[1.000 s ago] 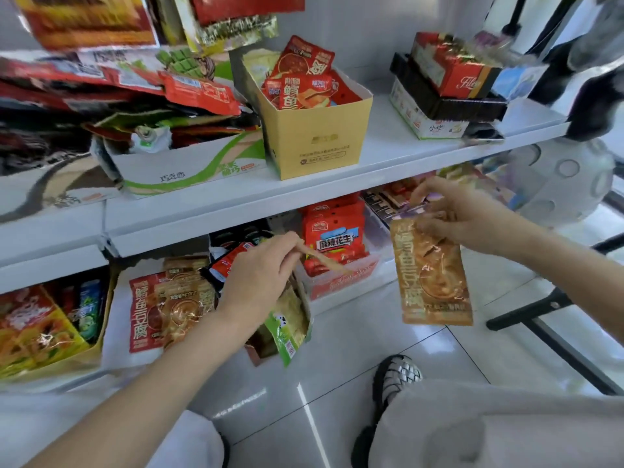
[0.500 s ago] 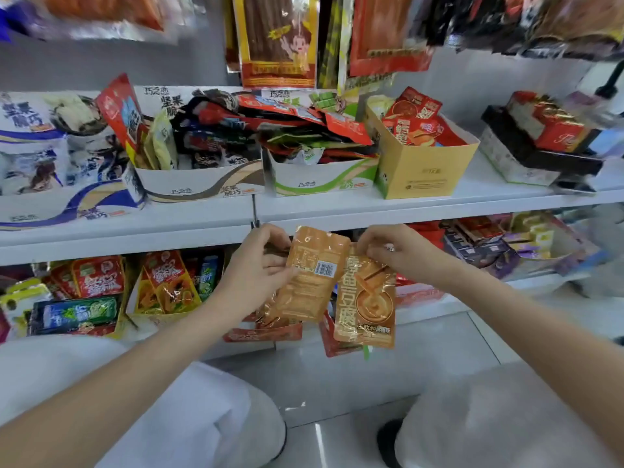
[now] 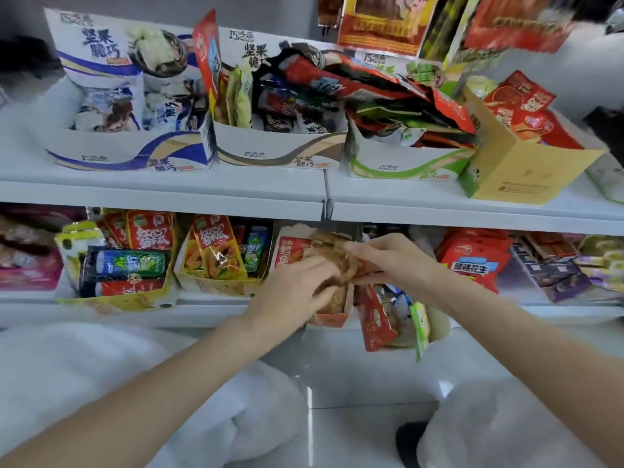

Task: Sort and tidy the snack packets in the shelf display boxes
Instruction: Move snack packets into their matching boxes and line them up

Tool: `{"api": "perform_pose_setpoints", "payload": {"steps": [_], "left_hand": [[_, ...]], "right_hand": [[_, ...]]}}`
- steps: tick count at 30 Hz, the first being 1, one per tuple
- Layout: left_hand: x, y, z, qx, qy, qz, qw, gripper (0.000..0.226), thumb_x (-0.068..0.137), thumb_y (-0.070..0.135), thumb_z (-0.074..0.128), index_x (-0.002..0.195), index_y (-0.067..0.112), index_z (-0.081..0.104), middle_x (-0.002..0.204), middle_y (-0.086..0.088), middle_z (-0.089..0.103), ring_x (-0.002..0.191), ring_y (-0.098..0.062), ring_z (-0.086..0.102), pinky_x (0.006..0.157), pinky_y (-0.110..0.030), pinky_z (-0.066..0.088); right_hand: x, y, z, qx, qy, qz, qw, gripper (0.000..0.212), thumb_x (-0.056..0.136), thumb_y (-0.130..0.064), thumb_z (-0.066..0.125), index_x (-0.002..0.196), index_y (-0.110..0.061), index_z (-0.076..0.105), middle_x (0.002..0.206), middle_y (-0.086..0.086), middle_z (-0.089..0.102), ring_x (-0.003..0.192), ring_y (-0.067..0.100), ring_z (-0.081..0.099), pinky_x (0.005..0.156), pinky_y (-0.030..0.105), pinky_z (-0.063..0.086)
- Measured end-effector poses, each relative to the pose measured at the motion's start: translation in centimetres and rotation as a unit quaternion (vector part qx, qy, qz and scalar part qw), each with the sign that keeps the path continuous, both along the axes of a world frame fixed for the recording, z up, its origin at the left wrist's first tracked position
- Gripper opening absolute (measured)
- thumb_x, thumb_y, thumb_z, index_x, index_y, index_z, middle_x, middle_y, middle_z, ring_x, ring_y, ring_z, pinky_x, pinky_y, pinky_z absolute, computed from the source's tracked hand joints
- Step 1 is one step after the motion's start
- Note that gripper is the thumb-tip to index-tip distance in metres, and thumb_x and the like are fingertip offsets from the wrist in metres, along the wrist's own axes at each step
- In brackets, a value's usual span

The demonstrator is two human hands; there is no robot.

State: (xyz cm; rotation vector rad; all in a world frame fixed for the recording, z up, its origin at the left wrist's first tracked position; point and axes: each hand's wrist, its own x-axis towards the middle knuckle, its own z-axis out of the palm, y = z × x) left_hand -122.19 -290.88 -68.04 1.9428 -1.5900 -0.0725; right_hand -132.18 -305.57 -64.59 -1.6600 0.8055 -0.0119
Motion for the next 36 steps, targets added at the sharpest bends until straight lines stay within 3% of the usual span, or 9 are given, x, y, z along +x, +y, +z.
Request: {"api": "perform_pose_setpoints", "payload": {"steps": [4, 7, 11, 14, 18, 23, 27, 31, 36], "left_hand": [[0.5, -0.1, -0.3, 0.035, 0.113, -0.051, 0.992, 0.029, 0.084, 0.029, 0.065, 0.111, 0.021, 0.065, 0.112, 0.013, 0.058, 0.101, -0.001, 0.052, 0.085, -0.004, 0.035], [2.6, -0.3, -0.3, 0.06, 0.231, 0.019, 0.971, 0.048, 0.082, 0.029, 0.066, 0.127, 0.026, 0.052, 0.126, 0.015, 0.047, 0.116, -0.001, 0.044, 0.1, -0.016, 0.037], [4.4, 0.3, -0.9, 0.167, 0.458, 0.044, 0.872, 0.04, 0.081, 0.017, 0.067, 0.119, 0.016, 0.057, 0.106, 0.008, 0.064, 0.099, -0.009, 0.062, 0.077, -0.021, 0.053], [4.1, 0.5, -1.3, 0.204, 0.488, 0.054, 0.847, 0.034, 0.082, 0.017, 0.067, 0.115, 0.018, 0.059, 0.102, 0.007, 0.067, 0.091, -0.007, 0.064, 0.076, -0.021, 0.052], [4.6, 0.5, -1.5, 0.202, 0.494, 0.065, 0.843, 0.026, 0.081, 0.013, 0.067, 0.102, 0.027, 0.06, 0.1, 0.011, 0.066, 0.095, -0.007, 0.062, 0.087, -0.029, 0.051], [4.4, 0.2, -1.7, 0.184, 0.483, 0.052, 0.854, 0.041, 0.08, 0.004, 0.066, 0.118, 0.018, 0.059, 0.104, 0.01, 0.062, 0.102, -0.009, 0.059, 0.087, -0.024, 0.05], [5.2, -0.4, -3.0, 0.175, 0.331, 0.095, 0.923, 0.042, 0.084, -0.006, 0.055, 0.121, 0.014, 0.057, 0.117, -0.001, 0.06, 0.102, -0.01, 0.056, 0.078, -0.013, 0.047], [5.8, -0.1, -6.2, 0.26, 0.192, 0.134, 0.937, 0.037, 0.087, 0.0, 0.053, 0.121, 0.014, 0.058, 0.127, -0.005, 0.057, 0.112, -0.019, 0.054, 0.094, -0.031, 0.047], [5.1, -0.3, -7.6, 0.281, 0.089, 0.128, 0.947, 0.034, 0.088, 0.007, 0.055, 0.121, 0.016, 0.058, 0.126, -0.004, 0.053, 0.116, -0.02, 0.049, 0.094, -0.031, 0.043]], "right_hand": [[1.4, -0.1, -1.0, -0.175, 0.041, -0.006, 0.984, 0.014, 0.076, -0.013, 0.073, 0.08, 0.0, 0.068, 0.076, 0.008, 0.063, 0.073, 0.018, 0.057, 0.072, 0.033, 0.049], [1.4, -0.8, 0.4, -0.162, 0.021, 0.043, 0.986, 0.015, 0.079, -0.007, 0.07, 0.069, -0.017, 0.064, 0.07, 0.0, 0.062, 0.07, 0.012, 0.056, 0.07, 0.025, 0.044], [1.2, -0.8, 0.7, -0.201, -0.013, 0.088, 0.975, 0.01, 0.085, -0.01, 0.064, 0.08, -0.019, 0.06, 0.083, 0.008, 0.069, 0.08, 0.023, 0.066, 0.075, 0.035, 0.052], [0.8, -0.6, -0.3, -0.327, -0.001, 0.143, 0.934, 0.005, 0.088, -0.016, 0.059, 0.088, -0.016, 0.054, 0.077, 0.012, 0.067, 0.067, 0.025, 0.06, 0.063, 0.035, 0.048], [0.0, -1.0, -1.2, -0.369, 0.059, 0.175, 0.911, 0.013, 0.09, -0.018, 0.057, 0.096, -0.01, 0.048, 0.075, 0.015, 0.062, 0.062, 0.026, 0.056, 0.059, 0.034, 0.044], [-0.1, -0.7, -0.2, -0.039, 0.04, 0.058, 0.997, 0.034, 0.079, -0.004, 0.068, 0.109, -0.015, 0.056, 0.091, 0.008, 0.069, 0.078, 0.023, 0.068, 0.066, 0.031, 0.057], [0.2, -1.5, -0.9, -0.415, 0.036, 0.08, 0.906, 0.01, 0.08, -0.006, 0.065, 0.077, 0.002, 0.061, 0.061, 0.012, 0.057, 0.054, 0.023, 0.047, 0.059, 0.028, 0.038], [0.6, -0.9, -1.3, -0.476, 0.016, 0.084, 0.875, 0.015, 0.083, -0.005, 0.062, 0.096, -0.006, 0.069, 0.071, 0.001, 0.061, 0.06, 0.01, 0.049, 0.059, 0.009, 0.037], [3.4, -0.1, -6.2, -0.508, 0.159, 0.244, 0.811, 0.019, 0.087, -0.006, 0.052, 0.103, -0.008, 0.062, 0.096, 0.015, 0.067, 0.091, 0.033, 0.062, 0.075, 0.04, 0.052]]}}
